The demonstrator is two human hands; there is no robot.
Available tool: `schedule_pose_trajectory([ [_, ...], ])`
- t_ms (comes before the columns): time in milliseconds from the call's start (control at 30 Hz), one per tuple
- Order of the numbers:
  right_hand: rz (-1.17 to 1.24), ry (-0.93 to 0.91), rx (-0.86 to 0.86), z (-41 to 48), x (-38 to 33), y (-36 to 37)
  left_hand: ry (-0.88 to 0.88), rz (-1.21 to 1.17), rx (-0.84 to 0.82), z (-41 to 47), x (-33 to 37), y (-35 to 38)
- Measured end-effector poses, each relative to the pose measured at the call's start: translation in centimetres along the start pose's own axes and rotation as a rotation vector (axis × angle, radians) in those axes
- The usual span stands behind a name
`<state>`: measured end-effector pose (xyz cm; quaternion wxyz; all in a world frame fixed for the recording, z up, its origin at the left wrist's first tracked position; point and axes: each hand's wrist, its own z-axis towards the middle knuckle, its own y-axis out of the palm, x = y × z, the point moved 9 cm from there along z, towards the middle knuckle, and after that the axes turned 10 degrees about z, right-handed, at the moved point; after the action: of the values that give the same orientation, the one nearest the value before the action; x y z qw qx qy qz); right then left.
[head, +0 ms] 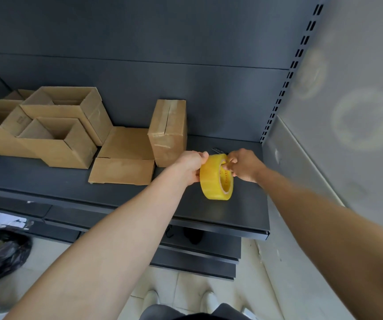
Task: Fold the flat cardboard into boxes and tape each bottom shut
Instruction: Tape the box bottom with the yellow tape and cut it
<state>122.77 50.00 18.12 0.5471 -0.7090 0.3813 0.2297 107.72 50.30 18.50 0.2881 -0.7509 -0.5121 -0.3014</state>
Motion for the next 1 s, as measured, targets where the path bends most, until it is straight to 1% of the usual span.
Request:
schedule_pose_trajectory([
  [133,-0.214,0.023,0.059,-0.1,-0.1,-0.9,-0.017,-0.032,0.017,-0.3,-0.6,0.9],
  [333,-0.354,0.042,0.066,-0.7,0.0,-0.4,-0.087,-0.027,-0.001,-0.4,-2.5,1.0],
  [467,-0.490,0.045,0.016,-0.8,0.5,0.0,-0.164,0.074,-0.052,-0.7,-4.3,1.0],
  [533,-0.606,0.048,-0.008,-0.8,0.9,-0.1,-0.174,0.145,-0.034,-0.6,-5.2,0.7],
  [600,-0.702,0.056,-0.030,-0.8,1.0,-0.2,-0.139,0.177,0.038,-0.3,-5.4,-0.1],
  [667,-0.770,0.062,-0.050,-0.6,0.8,0.0,-0.065,0.171,0.099,0.2,-4.5,-1.0],
  [767,-0.809,0.100,-0.070,-0.1,1.0,0.7,0.051,0.128,0.211,0.4,-2.1,-3.3],
  [867,-0.866,0.149,-0.125,0.2,1.2,1.2,0.137,0.137,0.381,0.1,-0.5,-6.5],
  [933,-0.910,0.171,-0.169,0.7,0.5,0.9,0.159,0.126,0.542,-0.2,-0.2,-9.0],
  [1000,-0.855,0.128,-0.144,1.9,-1.8,0.7,0.164,0.057,0.668,-0.6,-0.1,-11.2],
])
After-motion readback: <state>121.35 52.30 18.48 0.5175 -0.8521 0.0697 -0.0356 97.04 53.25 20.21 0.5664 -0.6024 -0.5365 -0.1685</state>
